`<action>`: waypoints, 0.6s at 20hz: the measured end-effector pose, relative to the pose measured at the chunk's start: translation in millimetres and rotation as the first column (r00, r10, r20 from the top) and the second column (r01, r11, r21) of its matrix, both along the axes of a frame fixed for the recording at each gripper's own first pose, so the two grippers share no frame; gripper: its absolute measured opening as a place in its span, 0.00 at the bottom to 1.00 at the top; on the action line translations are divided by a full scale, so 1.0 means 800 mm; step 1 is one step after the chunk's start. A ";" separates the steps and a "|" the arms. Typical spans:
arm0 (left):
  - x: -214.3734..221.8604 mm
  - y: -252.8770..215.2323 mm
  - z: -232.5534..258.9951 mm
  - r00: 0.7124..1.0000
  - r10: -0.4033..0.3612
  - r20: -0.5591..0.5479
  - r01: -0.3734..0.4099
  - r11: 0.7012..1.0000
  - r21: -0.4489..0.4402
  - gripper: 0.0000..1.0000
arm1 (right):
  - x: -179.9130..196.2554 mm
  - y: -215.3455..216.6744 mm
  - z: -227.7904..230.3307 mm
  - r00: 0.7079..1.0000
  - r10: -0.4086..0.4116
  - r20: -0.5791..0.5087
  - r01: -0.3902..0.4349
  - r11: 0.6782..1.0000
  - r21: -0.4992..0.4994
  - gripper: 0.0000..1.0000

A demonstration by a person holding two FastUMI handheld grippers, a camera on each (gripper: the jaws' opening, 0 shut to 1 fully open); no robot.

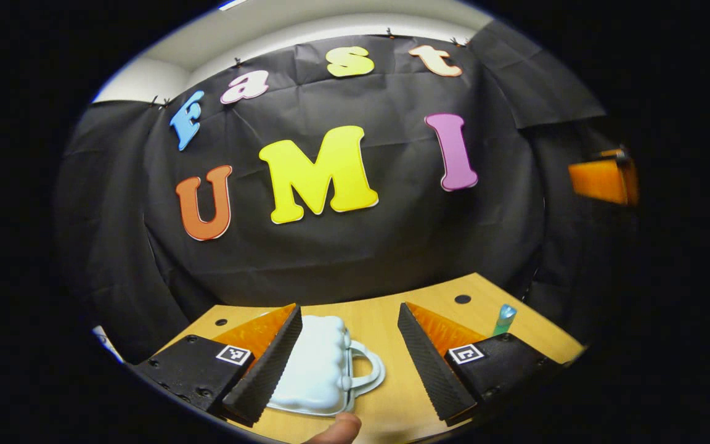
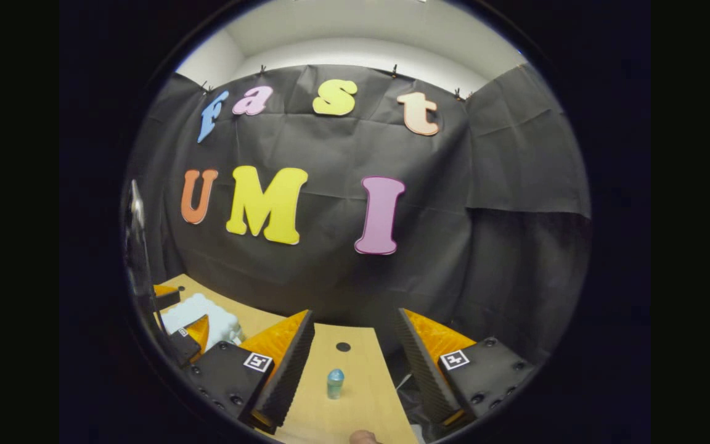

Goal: First open the suitcase, pack the skin care products into it, and then close the suitcase.

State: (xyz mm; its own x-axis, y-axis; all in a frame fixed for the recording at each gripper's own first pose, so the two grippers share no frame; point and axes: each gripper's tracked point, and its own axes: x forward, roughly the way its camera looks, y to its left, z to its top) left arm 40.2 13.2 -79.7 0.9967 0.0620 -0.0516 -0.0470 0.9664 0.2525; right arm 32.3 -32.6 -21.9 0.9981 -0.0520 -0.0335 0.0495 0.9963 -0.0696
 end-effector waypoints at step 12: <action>0.053 0.028 -0.188 0.989 0.073 -0.129 0.041 0.703 0.710 0.98 | -0.004 -0.095 -0.022 0.991 -0.135 -0.022 0.136 0.990 0.035 0.80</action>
